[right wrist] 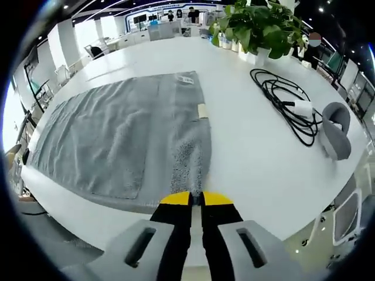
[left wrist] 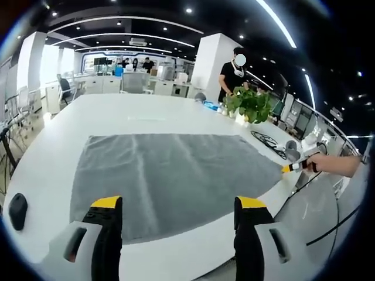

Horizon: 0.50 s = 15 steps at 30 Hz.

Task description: Fold the towel on the table until its edges align and the towel forms a compact rectangular stack.

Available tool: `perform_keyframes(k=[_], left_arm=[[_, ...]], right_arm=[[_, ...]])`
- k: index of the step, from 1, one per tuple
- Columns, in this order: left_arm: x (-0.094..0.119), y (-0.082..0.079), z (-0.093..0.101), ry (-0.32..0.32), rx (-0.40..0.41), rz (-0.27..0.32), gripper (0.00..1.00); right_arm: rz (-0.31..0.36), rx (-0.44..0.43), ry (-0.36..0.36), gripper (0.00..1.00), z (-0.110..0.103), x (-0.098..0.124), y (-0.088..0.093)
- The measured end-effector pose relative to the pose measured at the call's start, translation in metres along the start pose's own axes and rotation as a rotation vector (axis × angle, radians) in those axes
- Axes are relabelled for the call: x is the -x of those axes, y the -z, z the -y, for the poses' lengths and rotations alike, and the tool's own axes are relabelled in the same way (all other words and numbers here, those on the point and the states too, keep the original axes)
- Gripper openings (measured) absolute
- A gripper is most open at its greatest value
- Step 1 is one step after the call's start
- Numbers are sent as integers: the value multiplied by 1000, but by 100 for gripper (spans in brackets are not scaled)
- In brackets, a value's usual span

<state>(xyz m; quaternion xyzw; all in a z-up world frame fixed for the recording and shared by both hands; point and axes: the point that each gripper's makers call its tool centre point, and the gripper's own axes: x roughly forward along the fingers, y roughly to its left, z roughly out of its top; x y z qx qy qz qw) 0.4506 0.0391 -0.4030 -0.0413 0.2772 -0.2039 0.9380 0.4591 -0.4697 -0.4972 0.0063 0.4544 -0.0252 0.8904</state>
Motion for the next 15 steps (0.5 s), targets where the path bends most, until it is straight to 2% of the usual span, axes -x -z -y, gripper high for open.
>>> perform_keyframes(k=[4,9,15], left_arm=[[1,-2,0,-4,-6,0,80],[1,-2,-4,-10,-3,5,80],[1,-2,-6,-15,6,7,80]], right_arm=[[24,-23,34,3,20,4,-9],[49,-36,73,3,33,10,-17],[109,-49,79,3,32,14,-35]])
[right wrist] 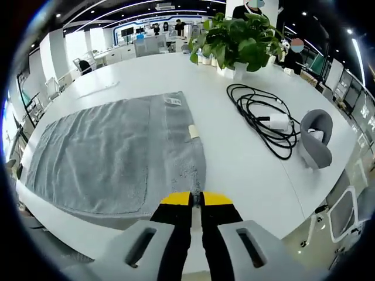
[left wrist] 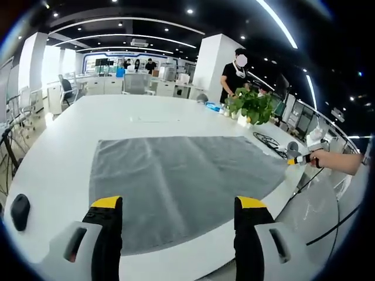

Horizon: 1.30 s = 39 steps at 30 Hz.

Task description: Fold the towel on the table until its edges align and the towel forms a compact rectangular stack.

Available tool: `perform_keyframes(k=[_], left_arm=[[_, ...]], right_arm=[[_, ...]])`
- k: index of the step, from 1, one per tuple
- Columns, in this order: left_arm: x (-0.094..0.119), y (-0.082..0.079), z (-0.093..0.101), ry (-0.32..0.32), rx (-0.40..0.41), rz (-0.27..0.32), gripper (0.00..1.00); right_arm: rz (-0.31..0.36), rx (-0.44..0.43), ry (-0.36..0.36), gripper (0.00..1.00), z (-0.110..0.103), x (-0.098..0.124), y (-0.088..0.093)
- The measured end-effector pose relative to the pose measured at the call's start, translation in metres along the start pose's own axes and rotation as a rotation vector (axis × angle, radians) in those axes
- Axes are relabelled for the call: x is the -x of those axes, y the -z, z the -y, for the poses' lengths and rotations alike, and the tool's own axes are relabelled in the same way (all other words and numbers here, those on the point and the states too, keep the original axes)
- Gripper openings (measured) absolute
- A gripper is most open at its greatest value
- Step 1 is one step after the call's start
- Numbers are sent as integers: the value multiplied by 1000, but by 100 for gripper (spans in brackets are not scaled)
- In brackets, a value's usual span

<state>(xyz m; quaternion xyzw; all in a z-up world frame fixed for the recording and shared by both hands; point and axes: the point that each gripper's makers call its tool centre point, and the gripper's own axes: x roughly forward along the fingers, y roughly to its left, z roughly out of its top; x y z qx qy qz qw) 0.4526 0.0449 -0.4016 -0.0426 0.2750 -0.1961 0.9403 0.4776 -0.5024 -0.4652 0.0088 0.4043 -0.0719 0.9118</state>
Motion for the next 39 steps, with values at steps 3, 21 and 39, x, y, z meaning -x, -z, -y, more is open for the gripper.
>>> perform_keyframes(k=[3,21,39], left_arm=[[-1,0,1,2,4,1,80],[-2,-2,9,30,17,19,79],[0,-1,5,17,26,22,78]], right_arm=[[40,-8,-28,2,-11,6,-13],[147,46,-290,2,-98,21,-57],[169,141,-420,2,-167,36,-63]])
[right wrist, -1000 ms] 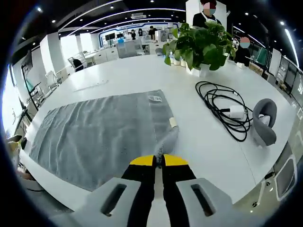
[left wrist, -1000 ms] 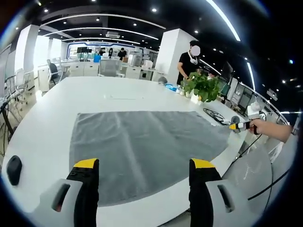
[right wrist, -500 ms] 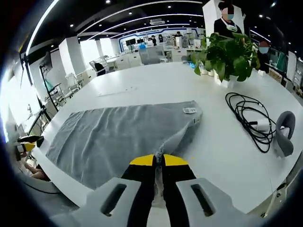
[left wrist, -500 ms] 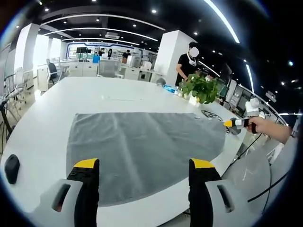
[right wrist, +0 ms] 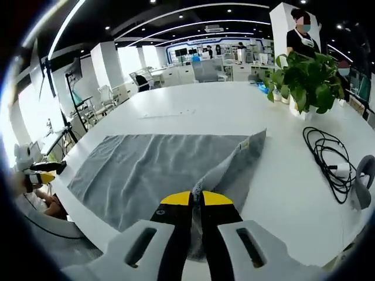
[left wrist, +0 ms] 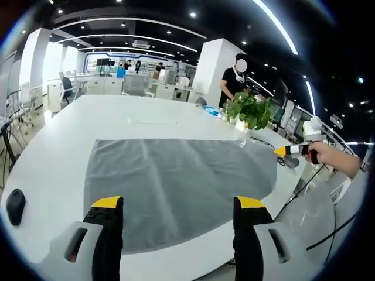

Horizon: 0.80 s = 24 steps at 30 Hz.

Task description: Fold the towel on the table until its edges align and the towel forms a compact rectangular stack.

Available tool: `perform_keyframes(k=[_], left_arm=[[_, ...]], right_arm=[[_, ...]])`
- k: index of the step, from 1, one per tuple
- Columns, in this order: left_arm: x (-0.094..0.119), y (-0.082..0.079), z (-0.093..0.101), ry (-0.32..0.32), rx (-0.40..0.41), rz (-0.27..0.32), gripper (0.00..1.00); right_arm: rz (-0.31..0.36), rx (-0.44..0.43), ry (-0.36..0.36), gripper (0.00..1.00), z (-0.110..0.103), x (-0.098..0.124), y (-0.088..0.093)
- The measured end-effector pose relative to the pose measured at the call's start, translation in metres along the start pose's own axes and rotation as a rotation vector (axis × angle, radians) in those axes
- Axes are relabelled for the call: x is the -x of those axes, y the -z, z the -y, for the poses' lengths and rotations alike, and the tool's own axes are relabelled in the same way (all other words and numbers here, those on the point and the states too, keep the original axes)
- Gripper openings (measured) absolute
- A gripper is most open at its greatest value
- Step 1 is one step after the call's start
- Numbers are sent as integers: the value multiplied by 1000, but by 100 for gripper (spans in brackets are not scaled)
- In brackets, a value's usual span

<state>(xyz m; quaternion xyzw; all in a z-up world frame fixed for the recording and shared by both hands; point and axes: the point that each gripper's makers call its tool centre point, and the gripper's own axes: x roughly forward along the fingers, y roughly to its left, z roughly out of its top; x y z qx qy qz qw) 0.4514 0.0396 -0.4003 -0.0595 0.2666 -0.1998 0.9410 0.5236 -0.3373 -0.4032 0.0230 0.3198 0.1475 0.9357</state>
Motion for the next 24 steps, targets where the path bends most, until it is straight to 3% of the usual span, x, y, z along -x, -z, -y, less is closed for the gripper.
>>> perform_keyframes(k=[9,16,24], left_arm=[[1,2,1,3,4,-8,78],[-1,2,2,10,2,-10,78],[-5,5,6,23,3,-23,78]], right_arm=[[-12,1,-50,2,-25,-3,8],[-57,11,-99,2,-49,-10,27],[-112,22,-117,3,-59,-17,54]])
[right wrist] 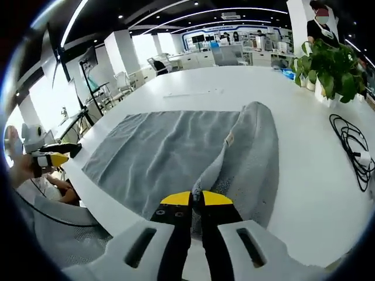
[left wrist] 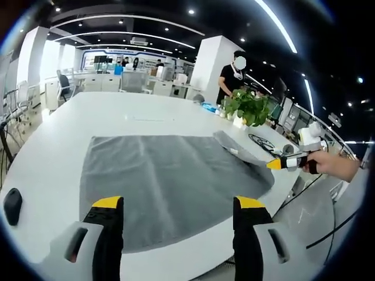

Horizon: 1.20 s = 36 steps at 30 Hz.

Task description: Fold the towel on the table until its edges align and the towel forms a compact rectangular stack.

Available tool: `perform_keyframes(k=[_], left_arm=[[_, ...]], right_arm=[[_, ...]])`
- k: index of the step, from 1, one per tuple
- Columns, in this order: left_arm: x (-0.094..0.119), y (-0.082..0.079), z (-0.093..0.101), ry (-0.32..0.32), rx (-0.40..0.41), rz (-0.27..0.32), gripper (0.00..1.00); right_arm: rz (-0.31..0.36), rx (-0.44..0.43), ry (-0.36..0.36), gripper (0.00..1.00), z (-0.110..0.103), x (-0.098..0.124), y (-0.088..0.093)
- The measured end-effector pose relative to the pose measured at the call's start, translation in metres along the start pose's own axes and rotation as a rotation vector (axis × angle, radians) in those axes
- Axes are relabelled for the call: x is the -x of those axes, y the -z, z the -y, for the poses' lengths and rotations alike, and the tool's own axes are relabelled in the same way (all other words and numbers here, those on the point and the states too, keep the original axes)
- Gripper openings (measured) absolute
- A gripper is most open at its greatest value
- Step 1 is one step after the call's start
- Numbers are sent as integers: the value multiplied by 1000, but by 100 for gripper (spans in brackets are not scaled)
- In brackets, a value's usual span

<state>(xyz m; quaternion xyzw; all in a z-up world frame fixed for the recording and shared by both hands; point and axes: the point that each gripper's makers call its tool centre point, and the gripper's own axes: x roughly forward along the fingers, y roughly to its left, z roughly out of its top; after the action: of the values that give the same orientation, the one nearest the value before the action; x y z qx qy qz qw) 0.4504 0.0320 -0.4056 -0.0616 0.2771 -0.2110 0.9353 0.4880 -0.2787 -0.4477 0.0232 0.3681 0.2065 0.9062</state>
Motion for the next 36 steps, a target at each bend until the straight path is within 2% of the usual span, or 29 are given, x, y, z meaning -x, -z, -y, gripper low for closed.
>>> perform_keyframes(k=[7,14,22,24,29,36], left_arm=[[-15,-5,5,30,-4,-3,77],[-43,-19,26,81,-16,2,76],[-84,-35,53,158,-40,-5,75],[-97,-44,61,179,-45,13,73],[-127,-58,74,219,-79,11,72],[-162,-68,102,285,-126,-16,71]], right_arm=[[-4,-17,2,3,0,2,1],[-17,-2,2,3,3,2,4],[-31,3,-4,3,4,2,9],[-36,5,-12,3,3,1,9],[-44,11,-34,3,1,-3,10],[-50,17,-44,3,2,-3,12]])
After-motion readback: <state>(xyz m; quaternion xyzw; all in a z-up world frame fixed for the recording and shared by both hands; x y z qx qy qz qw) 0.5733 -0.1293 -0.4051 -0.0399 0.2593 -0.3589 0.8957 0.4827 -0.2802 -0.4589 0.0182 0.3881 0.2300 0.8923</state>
